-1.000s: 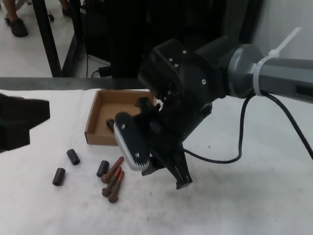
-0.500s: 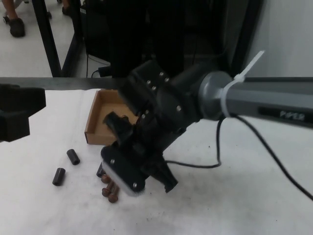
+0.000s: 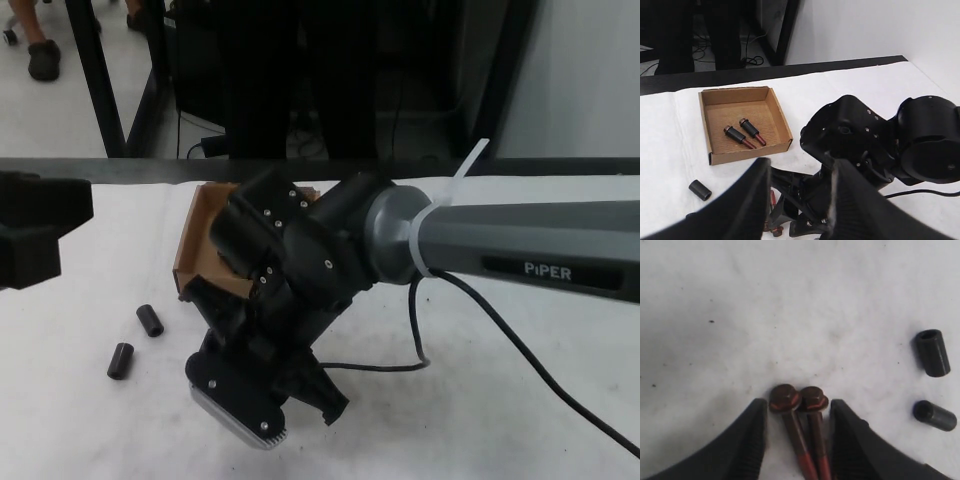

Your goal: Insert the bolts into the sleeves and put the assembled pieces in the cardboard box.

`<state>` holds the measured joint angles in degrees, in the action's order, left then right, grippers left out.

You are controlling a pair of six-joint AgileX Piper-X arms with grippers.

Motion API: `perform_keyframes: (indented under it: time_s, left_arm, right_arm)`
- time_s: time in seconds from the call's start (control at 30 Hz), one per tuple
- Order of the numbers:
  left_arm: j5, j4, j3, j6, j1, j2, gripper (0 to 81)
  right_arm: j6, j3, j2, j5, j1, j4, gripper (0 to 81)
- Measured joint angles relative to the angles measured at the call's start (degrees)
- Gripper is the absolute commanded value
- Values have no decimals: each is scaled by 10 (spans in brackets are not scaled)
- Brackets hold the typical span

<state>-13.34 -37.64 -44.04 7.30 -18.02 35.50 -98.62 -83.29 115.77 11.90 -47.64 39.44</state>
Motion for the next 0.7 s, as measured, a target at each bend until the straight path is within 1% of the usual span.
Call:
perform_keyframes:
  time_s: [0.2,0.33,0.53,0.7]
  left_arm:
    - [0,0,0,0,0,0,382]
    - [0,0,0,0,0,0,382]
    - [0,0,0,0,0,0,382]
    - [0,0,0,0,0,0,382]
  right_arm:
    - [-3,0,9,0,2,5,384]
    - [-5,0,17,0,11,5,384]
    - [-21,0,26,5,25,3,316]
    - [-44,0,32,21,31,-9,315]
